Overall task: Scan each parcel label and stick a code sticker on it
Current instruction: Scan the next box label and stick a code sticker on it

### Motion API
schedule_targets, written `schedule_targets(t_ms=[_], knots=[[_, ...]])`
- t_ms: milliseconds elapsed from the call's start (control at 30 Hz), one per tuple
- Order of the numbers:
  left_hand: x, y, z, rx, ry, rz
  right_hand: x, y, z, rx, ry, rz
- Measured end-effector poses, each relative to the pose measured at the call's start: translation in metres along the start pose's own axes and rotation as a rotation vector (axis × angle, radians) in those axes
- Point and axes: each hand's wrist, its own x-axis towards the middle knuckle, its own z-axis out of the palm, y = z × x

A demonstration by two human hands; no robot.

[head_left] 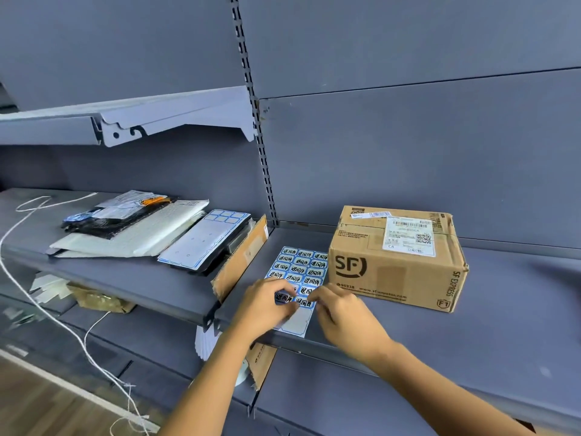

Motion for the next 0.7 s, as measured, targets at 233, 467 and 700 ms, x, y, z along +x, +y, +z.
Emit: schedule_targets(t_ms=[233, 467, 700], knots=[[0.0, 0.001, 0.001, 0.173, -0.033, 0.044, 0.019, 0.01, 0.003, -0.166, -0.1, 0.045], [-0.001, -0.003, 0.001, 0.199, -0.107, 0.025, 0.03, 0.019, 0.002, -0.125, -0.141, 0.009], [0.002, -0.005, -0.003, 0.072, -0.042, 0.057, 0.032, 0.008, 0.006, -0.131, -0.119, 0.048]])
